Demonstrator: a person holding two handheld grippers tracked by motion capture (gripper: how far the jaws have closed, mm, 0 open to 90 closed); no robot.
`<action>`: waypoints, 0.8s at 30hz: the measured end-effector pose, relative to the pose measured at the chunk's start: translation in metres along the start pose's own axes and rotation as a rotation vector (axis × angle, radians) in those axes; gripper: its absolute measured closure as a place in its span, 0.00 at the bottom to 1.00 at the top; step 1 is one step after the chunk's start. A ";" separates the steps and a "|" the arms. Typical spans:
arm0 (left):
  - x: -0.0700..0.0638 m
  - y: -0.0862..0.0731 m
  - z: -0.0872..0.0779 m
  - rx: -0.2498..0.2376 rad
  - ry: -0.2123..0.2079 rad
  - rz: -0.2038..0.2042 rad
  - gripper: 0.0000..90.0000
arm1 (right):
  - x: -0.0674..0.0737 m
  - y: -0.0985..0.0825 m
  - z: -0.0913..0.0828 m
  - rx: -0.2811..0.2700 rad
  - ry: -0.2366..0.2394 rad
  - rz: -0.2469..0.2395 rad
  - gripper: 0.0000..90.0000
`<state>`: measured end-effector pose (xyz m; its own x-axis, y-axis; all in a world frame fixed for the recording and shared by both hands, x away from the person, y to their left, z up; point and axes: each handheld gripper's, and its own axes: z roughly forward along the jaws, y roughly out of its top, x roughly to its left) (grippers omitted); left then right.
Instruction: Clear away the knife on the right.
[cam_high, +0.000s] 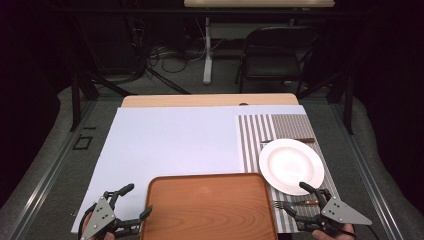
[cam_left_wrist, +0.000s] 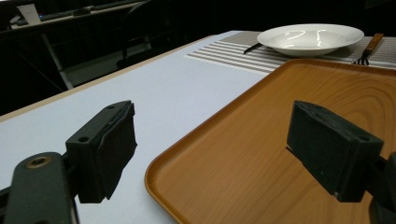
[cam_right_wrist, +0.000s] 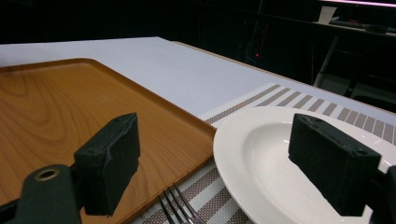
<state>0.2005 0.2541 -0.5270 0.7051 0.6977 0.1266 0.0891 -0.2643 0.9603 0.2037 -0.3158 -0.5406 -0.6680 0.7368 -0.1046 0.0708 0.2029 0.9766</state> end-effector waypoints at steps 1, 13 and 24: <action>0.000 0.000 0.000 0.000 0.002 -0.002 0.17 | -0.001 0.000 0.000 0.003 0.003 0.001 0.18; 0.000 0.000 -0.001 -0.004 0.001 -0.007 0.17 | -0.003 0.001 0.002 0.082 0.058 -0.003 0.16; 0.000 0.000 -0.001 0.005 0.002 -0.005 0.17 | -0.013 0.018 0.000 0.243 0.183 -0.050 0.23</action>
<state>0.1997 0.2543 -0.5269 0.7032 0.7003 0.1225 0.0961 -0.2643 0.9596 0.2140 -0.3215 -0.5217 -0.7958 0.5982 -0.0941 0.1950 0.4003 0.8954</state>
